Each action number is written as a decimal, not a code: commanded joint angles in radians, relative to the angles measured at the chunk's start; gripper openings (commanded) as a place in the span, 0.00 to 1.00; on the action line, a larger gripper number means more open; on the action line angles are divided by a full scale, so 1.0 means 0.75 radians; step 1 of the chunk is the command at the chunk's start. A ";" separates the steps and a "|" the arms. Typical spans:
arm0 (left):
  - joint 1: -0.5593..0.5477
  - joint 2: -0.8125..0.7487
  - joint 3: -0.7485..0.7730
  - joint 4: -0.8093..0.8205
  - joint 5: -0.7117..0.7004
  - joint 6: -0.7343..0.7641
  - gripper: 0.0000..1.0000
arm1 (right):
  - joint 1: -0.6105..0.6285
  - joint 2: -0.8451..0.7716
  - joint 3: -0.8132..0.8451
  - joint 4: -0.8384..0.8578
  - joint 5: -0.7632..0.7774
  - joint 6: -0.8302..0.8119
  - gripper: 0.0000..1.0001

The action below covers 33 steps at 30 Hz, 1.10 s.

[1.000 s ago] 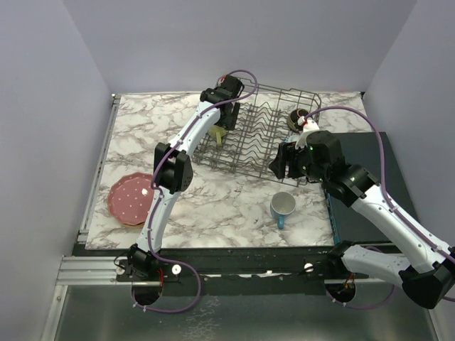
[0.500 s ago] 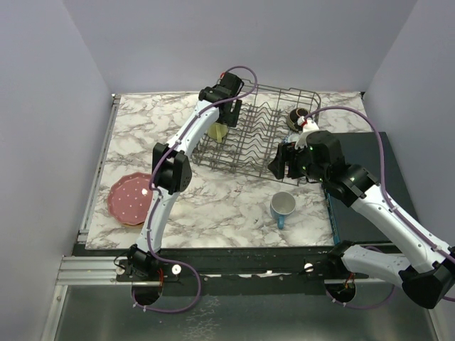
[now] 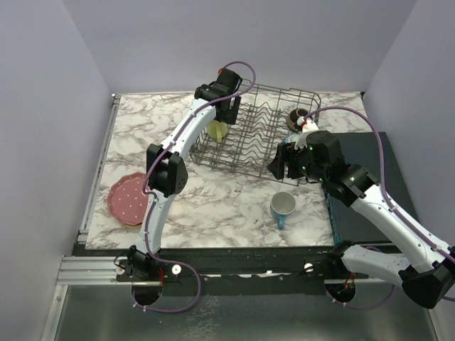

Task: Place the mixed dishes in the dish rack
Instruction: Turn the cup upside down in the dish rack.

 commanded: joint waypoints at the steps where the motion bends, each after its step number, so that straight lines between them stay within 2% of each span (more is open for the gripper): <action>1: -0.030 -0.128 -0.057 0.017 0.021 -0.001 0.99 | 0.007 0.002 0.032 -0.027 -0.008 0.003 0.72; 14: -0.085 -0.343 -0.309 0.057 0.120 -0.035 0.99 | 0.006 0.002 0.038 -0.116 0.017 0.033 0.73; 23: -0.121 -0.568 -0.542 0.119 0.170 -0.109 0.99 | 0.006 -0.010 0.035 -0.245 0.074 0.077 0.72; 33: -0.134 -0.856 -0.895 0.263 0.384 -0.241 0.99 | 0.007 -0.029 -0.040 -0.377 0.121 0.175 0.72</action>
